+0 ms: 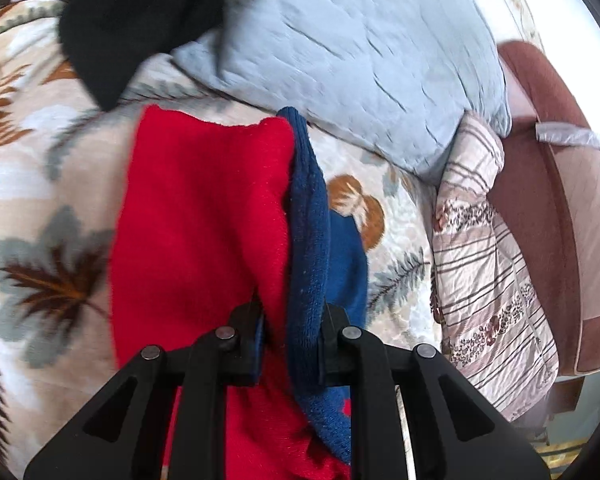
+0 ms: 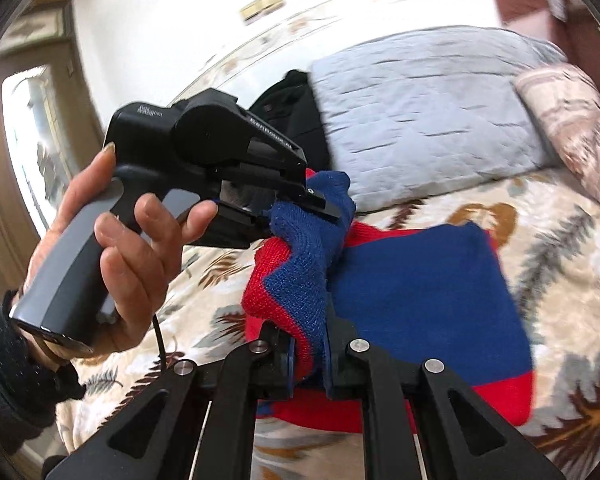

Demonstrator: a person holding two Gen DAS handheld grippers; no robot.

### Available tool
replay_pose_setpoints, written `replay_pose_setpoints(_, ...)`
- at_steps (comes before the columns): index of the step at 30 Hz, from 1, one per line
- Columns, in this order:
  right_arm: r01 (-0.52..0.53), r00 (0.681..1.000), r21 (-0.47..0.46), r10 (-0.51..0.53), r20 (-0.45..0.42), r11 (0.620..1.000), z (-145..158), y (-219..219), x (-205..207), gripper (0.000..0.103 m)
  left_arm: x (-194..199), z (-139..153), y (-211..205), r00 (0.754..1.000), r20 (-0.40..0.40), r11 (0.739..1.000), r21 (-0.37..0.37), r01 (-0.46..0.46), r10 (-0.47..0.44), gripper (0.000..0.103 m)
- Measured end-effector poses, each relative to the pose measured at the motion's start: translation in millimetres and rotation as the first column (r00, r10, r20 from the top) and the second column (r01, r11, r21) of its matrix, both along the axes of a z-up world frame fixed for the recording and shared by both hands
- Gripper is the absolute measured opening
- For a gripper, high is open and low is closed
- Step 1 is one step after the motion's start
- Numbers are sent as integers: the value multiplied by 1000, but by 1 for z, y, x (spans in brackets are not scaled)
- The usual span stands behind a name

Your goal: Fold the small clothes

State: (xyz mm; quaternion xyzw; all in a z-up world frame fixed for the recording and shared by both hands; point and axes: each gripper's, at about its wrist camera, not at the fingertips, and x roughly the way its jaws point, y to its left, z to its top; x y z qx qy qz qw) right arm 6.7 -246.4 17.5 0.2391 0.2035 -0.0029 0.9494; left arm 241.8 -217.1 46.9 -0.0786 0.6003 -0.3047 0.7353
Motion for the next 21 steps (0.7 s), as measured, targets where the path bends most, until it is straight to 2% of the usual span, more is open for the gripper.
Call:
replay_pose_setpoints(5, 78, 997, 84, -78, -3, 993, -19, -39, -19, 9, -9, -20, -52, 998, -23, 997, 51, 62, -61, 16)
replay_pose_setpoints(8, 119, 993, 199, -115, -33, 973, -37, -64, -26, 9, -12, -34, -78, 997, -23, 991, 104, 81, -79, 16)
replay_pose_setpoints(10, 143, 989, 292, -123, -85, 946, -56, -81, -24, 9, -12, -44, -90, 996, -30, 988, 130, 85, -82, 18)
replay_pose_setpoints(12, 162, 983, 381, -115, -143, 910, -74, -94, -20, 9, -12, -51, -96, 996, -34, 987, 140, 82, -78, 24)
replay_pose_setpoints(14, 161, 981, 436, -97, -166, 885, -83, -102, -16, 15, -14, -49, -99, 997, -35, 989, 124, 79, -75, 43)
replay_pose_setpoints(16, 162, 981, 437, -96, -169, 885, -81, -103, -17, 17, -17, -41, -98, 996, -28, 991, 107, 83, -81, 46)
replay_pose_setpoints(19, 184, 978, 400, -125, -170, 898, -71, -102, -24, 30, -16, -22, -85, 996, -3, 993, 88, 84, -84, 47)
replay_pose_setpoints(21, 224, 972, 396, -178, -151, 891, -63, -108, -33, 36, -12, -10, -66, 999, 19, 997, 60, 49, -51, 52)
